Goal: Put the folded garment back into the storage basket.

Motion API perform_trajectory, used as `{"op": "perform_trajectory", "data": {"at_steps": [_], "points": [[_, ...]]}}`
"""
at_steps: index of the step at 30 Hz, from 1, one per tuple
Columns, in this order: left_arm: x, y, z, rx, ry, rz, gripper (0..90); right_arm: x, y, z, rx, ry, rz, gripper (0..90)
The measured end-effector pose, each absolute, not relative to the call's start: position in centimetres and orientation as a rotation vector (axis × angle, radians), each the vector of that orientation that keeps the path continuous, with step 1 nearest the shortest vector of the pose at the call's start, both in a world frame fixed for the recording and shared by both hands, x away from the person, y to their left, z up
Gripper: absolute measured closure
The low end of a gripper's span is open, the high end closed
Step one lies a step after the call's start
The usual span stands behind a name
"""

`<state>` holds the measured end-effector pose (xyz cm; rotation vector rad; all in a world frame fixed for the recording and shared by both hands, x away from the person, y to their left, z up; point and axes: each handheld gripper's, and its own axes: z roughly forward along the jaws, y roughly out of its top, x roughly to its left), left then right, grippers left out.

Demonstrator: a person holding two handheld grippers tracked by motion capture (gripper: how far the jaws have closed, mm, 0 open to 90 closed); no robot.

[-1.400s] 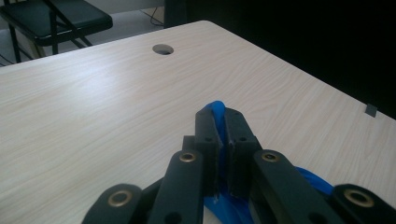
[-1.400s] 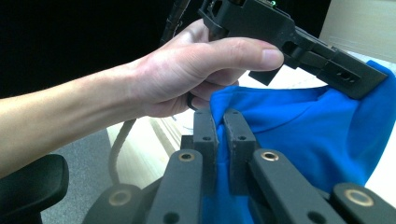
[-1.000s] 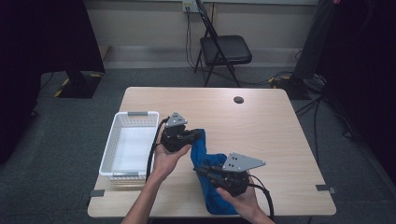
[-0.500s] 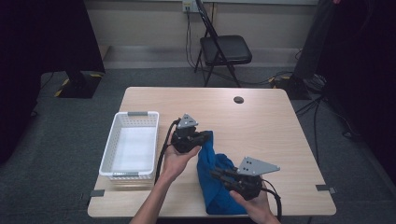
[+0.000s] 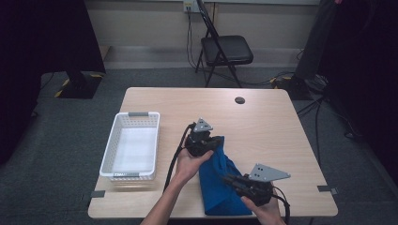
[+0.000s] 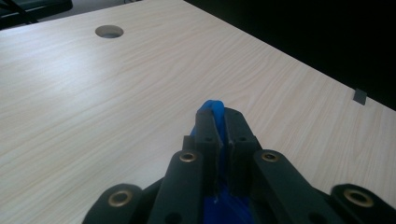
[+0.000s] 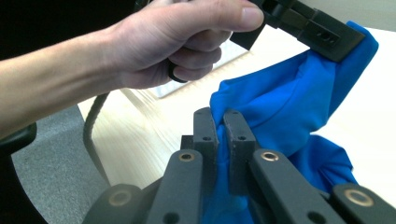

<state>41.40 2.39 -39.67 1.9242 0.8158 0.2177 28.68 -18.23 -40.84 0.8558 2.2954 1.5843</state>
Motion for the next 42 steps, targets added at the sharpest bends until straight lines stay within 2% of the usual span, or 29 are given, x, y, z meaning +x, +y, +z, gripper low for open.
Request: {"op": "perform_trajectory", "data": {"at_steps": [42], "points": [[42.0, -2.5, -45.7, 2.025, 0.832, 0.112, 86.0, 27.5, -22.2, -46.4, 1.040, 2.367, 1.351, 85.1]]}}
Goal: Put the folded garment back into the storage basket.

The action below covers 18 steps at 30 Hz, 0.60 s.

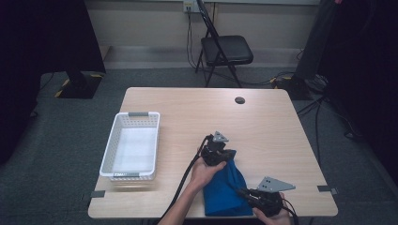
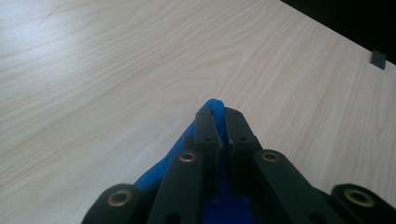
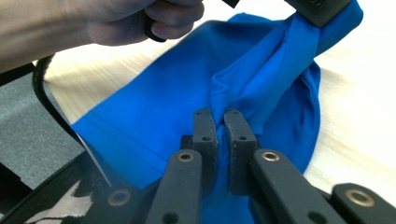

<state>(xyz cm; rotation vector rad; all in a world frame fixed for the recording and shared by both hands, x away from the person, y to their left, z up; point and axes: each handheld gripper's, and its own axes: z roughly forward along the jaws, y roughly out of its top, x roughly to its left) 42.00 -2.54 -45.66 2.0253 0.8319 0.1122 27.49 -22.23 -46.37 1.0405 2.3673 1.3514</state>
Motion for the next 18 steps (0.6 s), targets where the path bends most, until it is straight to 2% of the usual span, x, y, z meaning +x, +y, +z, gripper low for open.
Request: {"op": "perform_trajectory", "data": {"at_steps": [18], "points": [[42.2, -3.1, -47.2, 2.058, 0.854, 0.103, 82.9, 27.6, -22.4, -48.0, 1.068, 2.429, 1.252, 79.9]]}}
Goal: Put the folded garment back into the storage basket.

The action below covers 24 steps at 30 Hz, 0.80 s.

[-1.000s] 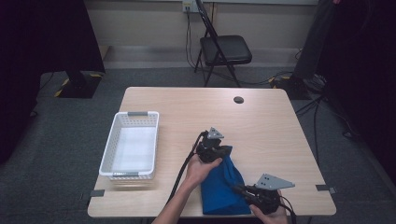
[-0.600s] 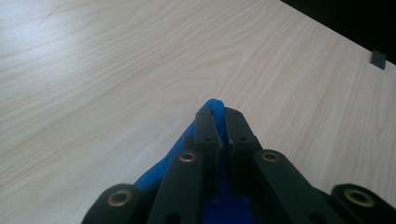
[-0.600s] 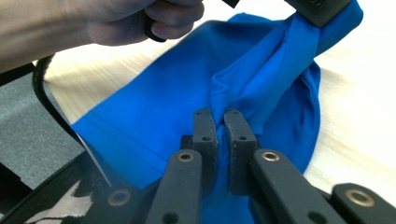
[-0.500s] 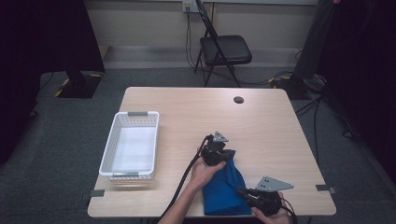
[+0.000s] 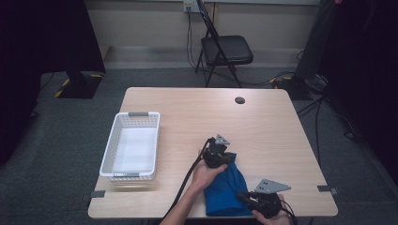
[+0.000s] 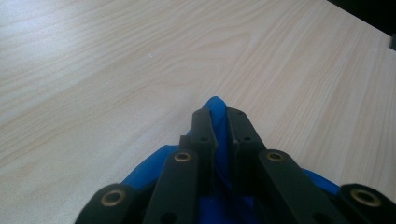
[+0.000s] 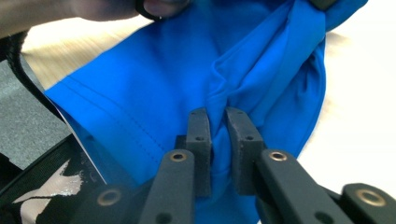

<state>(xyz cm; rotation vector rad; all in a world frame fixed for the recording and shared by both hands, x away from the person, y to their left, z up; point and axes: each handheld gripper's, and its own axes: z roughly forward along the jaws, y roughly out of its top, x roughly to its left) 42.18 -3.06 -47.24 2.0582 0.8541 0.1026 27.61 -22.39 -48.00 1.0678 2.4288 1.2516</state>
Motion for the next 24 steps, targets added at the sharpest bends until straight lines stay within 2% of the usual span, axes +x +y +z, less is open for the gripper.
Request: {"op": "perform_trajectory", "data": {"at_steps": [4, 8, 19, 24], "points": [[42.1, -3.0, -47.1, 2.052, 0.851, 0.112, 79.1, 27.6, -22.4, -48.1, 1.072, 2.440, 1.240, 75.3], [41.9, -2.8, -46.6, 2.029, 0.835, 0.124, 71.6, 27.6, -22.5, -47.8, 1.077, 2.420, 1.244, 69.0], [41.1, -1.6, -44.7, 1.988, 0.805, 0.172, 41.3, 28.0, -22.9, -46.9, 1.091, 2.375, 1.290, 50.7], [40.5, -0.6, -43.9, 1.986, 0.779, 0.199, 34.1, 28.3, -23.2, -46.4, 1.098, 2.354, 1.306, 47.8]]}}
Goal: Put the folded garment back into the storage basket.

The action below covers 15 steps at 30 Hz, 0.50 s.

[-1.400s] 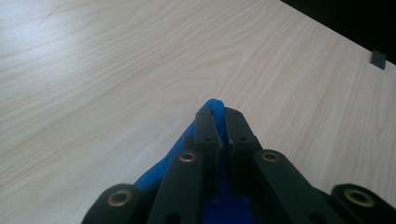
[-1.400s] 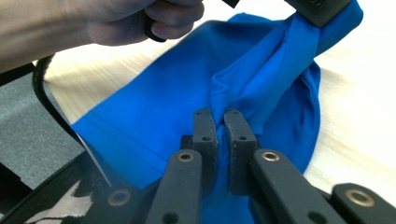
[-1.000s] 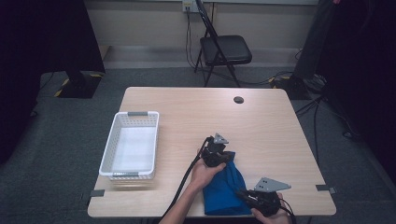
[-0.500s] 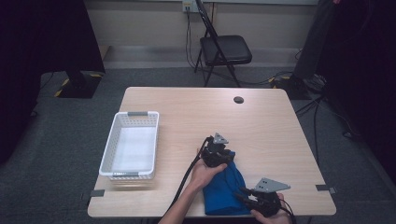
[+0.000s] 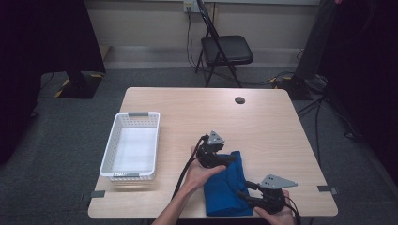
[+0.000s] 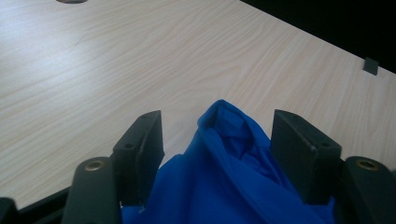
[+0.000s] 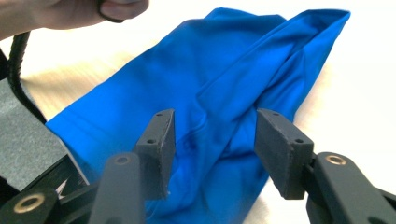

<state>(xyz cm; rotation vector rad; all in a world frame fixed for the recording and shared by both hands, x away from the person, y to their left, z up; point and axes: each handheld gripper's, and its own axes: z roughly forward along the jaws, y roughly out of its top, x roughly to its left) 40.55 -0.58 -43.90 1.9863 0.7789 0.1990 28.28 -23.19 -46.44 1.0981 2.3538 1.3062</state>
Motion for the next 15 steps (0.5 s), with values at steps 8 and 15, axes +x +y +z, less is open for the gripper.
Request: {"op": "perform_trajectory", "data": {"at_steps": [8, 15], "points": [[38.7, 1.3, -42.5, 1.980, 0.750, 0.261, 28.7, 29.2, -23.2, -44.6, 1.082, 2.296, 1.364, 47.9], [36.8, 3.5, -42.1, 2.005, 0.729, 0.298, 29.3, 30.2, -23.0, -43.2, 1.029, 2.271, 1.390, 61.1]]}}
